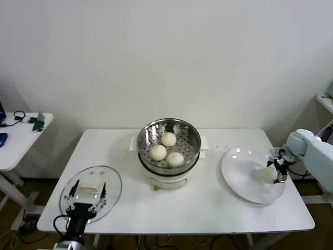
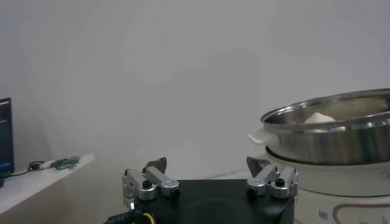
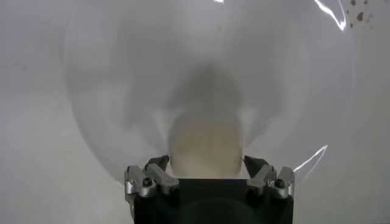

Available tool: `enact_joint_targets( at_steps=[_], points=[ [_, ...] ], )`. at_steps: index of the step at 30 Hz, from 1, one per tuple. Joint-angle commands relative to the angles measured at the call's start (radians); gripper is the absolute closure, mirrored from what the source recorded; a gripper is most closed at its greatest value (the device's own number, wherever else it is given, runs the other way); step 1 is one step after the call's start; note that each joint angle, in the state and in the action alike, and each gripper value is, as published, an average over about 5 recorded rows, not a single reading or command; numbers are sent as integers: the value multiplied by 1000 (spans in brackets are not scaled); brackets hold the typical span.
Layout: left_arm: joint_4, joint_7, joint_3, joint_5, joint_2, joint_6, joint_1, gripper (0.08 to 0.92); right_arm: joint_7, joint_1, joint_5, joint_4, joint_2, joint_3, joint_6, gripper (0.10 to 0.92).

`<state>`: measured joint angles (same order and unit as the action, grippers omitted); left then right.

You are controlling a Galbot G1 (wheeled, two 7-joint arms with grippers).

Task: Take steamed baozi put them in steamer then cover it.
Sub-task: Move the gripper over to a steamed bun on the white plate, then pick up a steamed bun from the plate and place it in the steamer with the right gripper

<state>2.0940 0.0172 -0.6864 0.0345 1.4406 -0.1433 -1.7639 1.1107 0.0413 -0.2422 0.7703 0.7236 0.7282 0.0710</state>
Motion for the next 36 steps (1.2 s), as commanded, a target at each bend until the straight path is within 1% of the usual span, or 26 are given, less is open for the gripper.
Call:
enact_joint_targets(
  at_steps=[1,4,7,9,11,15,19,23,30,33,36],
  points=[
    [-3,0,-2,3,1,-5,-2,177,9,10,-20,-32,18,-18,12,238],
    [-2,0,-2,4,2,-5,-3,177,13,4,-21,-42,20,-18,20,285],
    [-1,0,-1,4,2,-6,-3,177,15,-1,-16,-41,21,-13,27,309],
    [0,0,-1,5,3,-6,-4,177,15,-9,10,-32,17,2,22,323],
    [1,0,0,5,3,-6,-4,177,13,-29,66,-20,10,34,5,327],
    [2,1,5,6,7,-8,-4,177,10,-139,258,15,-10,180,-60,330],
    [7,4,15,6,10,-13,-9,177,-1,-342,482,74,-21,407,-136,330],
    [13,6,24,6,10,-26,-23,177,-13,-563,690,126,5,652,-186,327],
    [17,10,47,3,6,-44,-43,177,-21,-868,954,166,144,985,-213,324],
    [14,10,54,1,1,-48,-39,177,-25,-948,1071,190,221,1113,-218,322],
    [13,10,59,-3,-5,-51,-34,177,-39,-989,1167,213,294,1161,-236,321]
  ],
)
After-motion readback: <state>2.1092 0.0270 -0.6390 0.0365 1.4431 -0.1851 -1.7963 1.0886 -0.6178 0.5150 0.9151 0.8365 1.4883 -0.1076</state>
